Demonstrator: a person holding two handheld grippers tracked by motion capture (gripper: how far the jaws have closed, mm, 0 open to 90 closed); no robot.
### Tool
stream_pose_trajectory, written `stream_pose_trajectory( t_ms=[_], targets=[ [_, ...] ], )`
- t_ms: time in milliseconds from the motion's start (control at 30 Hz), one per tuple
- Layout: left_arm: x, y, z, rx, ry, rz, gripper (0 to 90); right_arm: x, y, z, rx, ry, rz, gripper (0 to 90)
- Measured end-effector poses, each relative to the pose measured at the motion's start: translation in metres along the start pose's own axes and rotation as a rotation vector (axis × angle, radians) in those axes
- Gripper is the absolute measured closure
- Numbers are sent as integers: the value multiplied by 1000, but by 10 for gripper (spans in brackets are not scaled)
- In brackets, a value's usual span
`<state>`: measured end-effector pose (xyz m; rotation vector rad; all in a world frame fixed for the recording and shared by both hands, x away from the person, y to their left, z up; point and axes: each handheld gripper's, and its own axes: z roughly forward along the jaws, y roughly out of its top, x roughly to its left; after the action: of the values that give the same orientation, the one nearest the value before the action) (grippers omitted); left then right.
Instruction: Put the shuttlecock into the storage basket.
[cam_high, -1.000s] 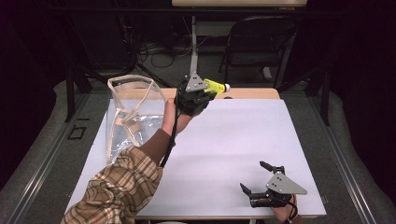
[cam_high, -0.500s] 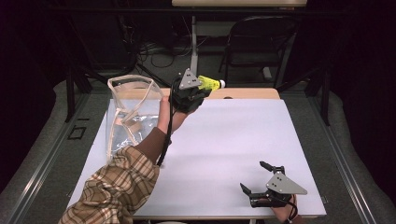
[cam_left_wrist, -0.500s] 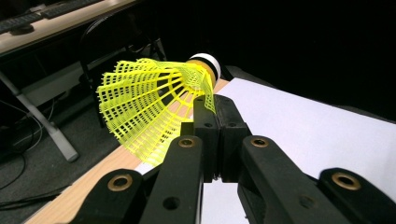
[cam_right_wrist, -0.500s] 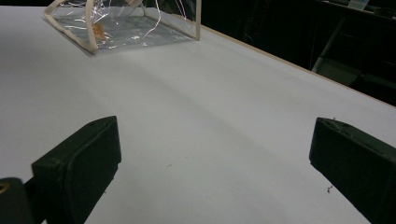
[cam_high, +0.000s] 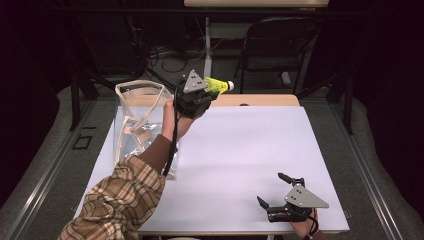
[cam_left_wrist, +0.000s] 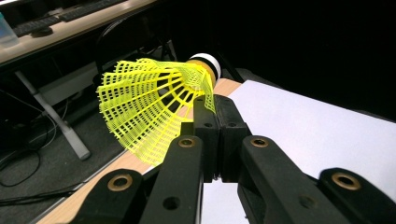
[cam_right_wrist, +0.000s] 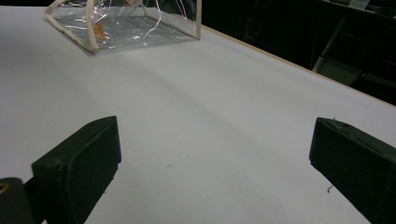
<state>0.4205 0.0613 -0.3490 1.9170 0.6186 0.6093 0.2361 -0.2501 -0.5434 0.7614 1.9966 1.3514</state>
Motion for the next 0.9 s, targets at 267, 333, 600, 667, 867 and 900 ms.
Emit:
stream_pose_trajectory(
  t_ms=[267, 333, 600, 667, 867, 900],
  targets=[
    [8, -1, -7, -3, 20, -2, 894, 0, 0, 0, 1, 0, -1, 17],
    [10, -1, -9, 0, 23, -3, 894, 0, 0, 0, 2, -1, -1, 17],
    [16, -1, -15, -5, 42, 0, 894, 0, 0, 0, 0, -3, -3, 17],
    [17, 0, -17, -7, 46, -2, 895, 0, 0, 0, 4, -2, -5, 17],
    [21, -1, -20, -7, 55, -2, 894, 0, 0, 0, 5, -2, -4, 17],
    [21, -1, -21, -7, 58, 0, 894, 0, 0, -1, 8, -2, -7, 17]
  ],
)
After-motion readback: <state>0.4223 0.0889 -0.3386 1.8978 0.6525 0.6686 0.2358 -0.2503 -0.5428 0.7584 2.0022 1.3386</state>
